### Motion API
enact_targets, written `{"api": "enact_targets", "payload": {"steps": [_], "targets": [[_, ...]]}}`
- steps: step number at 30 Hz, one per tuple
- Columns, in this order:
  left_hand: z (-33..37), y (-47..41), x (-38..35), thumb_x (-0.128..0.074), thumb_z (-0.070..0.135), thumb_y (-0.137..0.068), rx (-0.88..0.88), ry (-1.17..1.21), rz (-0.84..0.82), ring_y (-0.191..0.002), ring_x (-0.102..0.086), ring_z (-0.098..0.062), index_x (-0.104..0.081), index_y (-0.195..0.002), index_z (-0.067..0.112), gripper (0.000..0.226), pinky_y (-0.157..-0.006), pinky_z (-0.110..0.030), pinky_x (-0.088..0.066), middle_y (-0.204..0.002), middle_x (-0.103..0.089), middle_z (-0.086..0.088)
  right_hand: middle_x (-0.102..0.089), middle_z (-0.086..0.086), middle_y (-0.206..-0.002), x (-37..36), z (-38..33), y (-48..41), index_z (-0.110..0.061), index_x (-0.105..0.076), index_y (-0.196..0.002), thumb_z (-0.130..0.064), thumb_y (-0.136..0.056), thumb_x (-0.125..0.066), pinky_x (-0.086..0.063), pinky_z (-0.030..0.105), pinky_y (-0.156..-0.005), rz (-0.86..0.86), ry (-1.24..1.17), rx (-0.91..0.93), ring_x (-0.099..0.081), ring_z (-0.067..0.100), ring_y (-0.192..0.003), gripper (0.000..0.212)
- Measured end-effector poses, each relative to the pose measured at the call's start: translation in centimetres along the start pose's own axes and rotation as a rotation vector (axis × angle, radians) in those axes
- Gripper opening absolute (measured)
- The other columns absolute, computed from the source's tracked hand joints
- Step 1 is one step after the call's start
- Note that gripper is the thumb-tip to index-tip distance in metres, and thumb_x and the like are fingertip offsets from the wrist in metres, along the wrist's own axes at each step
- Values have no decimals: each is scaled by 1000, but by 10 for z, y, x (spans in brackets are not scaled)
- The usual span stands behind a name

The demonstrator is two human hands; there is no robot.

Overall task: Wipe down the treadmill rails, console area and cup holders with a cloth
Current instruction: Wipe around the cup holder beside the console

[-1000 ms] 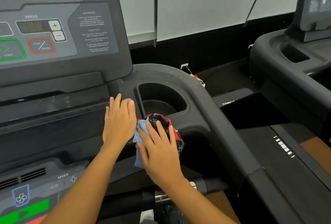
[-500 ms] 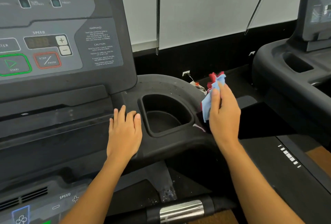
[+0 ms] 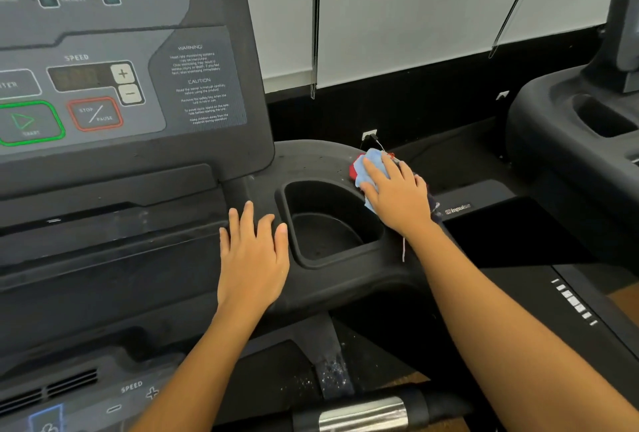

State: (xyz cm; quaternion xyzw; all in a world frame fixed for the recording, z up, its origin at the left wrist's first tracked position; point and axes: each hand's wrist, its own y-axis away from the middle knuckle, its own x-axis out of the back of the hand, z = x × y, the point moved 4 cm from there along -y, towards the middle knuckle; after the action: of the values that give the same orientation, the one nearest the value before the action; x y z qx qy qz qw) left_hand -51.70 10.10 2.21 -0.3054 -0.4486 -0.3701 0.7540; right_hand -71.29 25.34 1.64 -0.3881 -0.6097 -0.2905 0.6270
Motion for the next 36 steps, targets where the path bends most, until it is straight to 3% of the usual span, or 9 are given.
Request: {"api": "enact_targets", "payload": {"steps": [8,11,15,22,29,36], "targets": [[0,-5,-3,-27,36,-99,-15,-34,5,-143,-3,-32,-41,-137,11,48,-115,-49,-3,-153,-18,-14,-27,7,-152,-1,1,-2,-27,-28,-146,-38,-98,-30,-29,47,-105,12,14,99,-27,32,-137,49],[1,-4,-4,-18,43,-96,-39,-55,22,-142,-6,-35,-45,-134,10,56,-114,-47,-3,-152,-21,-17,-29,7,-151,-3,10,10,-27,-31,-145,-37,-98,-34,-31,46,-104,17,18,115,-28,31,-136,48],[0,-5,-6,-6,48,-88,-64,-88,28,-142,-10,-37,-47,-131,10,70,-113,-46,-5,-151,-24,-19,-21,4,-154,-1,4,-2,-31,-24,-147,-40,-99,-33,-25,45,-108,-19,-7,92,-21,28,-139,49],[1,-6,-6,-20,41,-98,-24,-80,12,-143,-6,-33,-39,-138,11,54,-115,-45,-4,-153,-19,-16,-13,3,-156,1,-31,-50,-34,-13,-148,-44,-98,-32,-18,49,-110,-132,-71,101,-17,30,-139,54],[2,-6,-5,-1,49,-86,-26,-71,19,-143,-8,-32,-35,-140,11,74,-115,-45,-7,-153,-20,-15,-5,4,-158,-2,-90,-75,-37,-8,-148,-43,-99,-29,-4,54,-112,-205,-98,246,-3,35,-143,53],[2,-7,-5,2,52,-83,-15,-55,29,-143,-6,-29,-33,-142,12,78,-115,-42,-4,-154,-18,-12,3,1,-159,-5,-145,-74,-30,-16,-149,-48,-99,-26,10,52,-112,-277,-141,387,12,31,-144,54]]}}
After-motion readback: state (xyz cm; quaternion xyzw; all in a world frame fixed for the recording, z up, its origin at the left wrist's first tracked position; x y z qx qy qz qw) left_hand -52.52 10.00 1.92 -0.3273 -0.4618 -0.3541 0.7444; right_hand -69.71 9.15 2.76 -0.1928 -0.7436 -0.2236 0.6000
